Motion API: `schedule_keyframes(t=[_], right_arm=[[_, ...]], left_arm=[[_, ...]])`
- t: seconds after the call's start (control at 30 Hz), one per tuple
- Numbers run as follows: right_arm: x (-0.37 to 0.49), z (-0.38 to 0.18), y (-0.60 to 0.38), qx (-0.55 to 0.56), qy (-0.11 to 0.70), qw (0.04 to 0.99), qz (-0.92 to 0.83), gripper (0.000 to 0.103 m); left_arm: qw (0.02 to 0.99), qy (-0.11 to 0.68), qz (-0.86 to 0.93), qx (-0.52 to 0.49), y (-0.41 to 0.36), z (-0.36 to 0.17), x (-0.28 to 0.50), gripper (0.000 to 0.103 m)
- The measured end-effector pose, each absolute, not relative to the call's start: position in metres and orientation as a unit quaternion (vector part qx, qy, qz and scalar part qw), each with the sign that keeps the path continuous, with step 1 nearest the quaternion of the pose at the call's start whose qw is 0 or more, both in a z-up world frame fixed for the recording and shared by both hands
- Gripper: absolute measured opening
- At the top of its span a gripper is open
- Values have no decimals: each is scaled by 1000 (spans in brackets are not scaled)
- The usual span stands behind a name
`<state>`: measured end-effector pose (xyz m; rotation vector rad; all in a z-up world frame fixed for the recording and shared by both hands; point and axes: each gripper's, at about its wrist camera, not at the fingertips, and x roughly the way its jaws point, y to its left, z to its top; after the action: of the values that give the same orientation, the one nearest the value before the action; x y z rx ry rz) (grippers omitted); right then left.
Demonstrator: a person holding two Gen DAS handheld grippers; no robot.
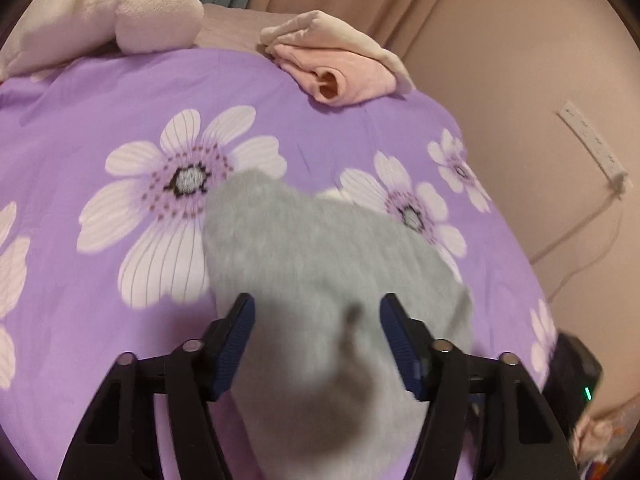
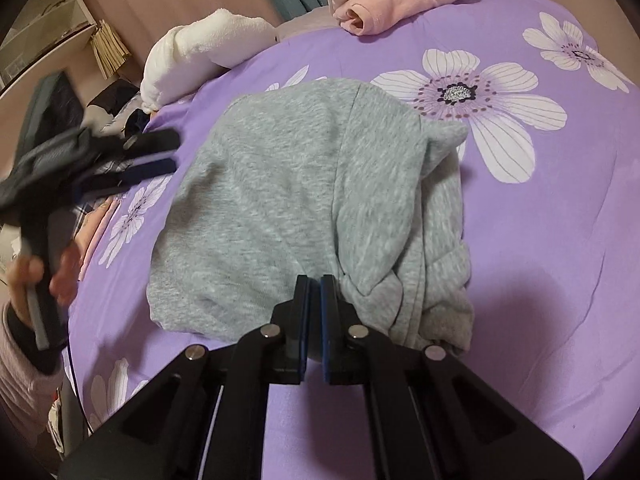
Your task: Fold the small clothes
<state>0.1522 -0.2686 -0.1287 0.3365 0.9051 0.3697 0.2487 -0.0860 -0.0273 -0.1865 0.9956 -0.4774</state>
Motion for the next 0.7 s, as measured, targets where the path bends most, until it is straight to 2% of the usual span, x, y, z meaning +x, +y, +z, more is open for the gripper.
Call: schedule_keyframes(t=[0.03,0.07,0.27,0.47,0.7], right_arm=[[153,-128,-268,163,432,869,178,2],[153,-128,-270,166,431,868,181,2],[157,-127,-275,175,437,861,193,2],[161,-94,-272,174,401,880,187,14],[202,-66,-274,191,372,893,166,17]], left_arm=[[846,475,-224,-91,-89,-30,257,45],[848,477,-215,-89,-94,-34,267,43],[830,523,-184,-50,-110,-77,292,42],[839,508,-191,-28,-112,-69,285,42],[854,465,-232,-40,-99,-34,243,42]])
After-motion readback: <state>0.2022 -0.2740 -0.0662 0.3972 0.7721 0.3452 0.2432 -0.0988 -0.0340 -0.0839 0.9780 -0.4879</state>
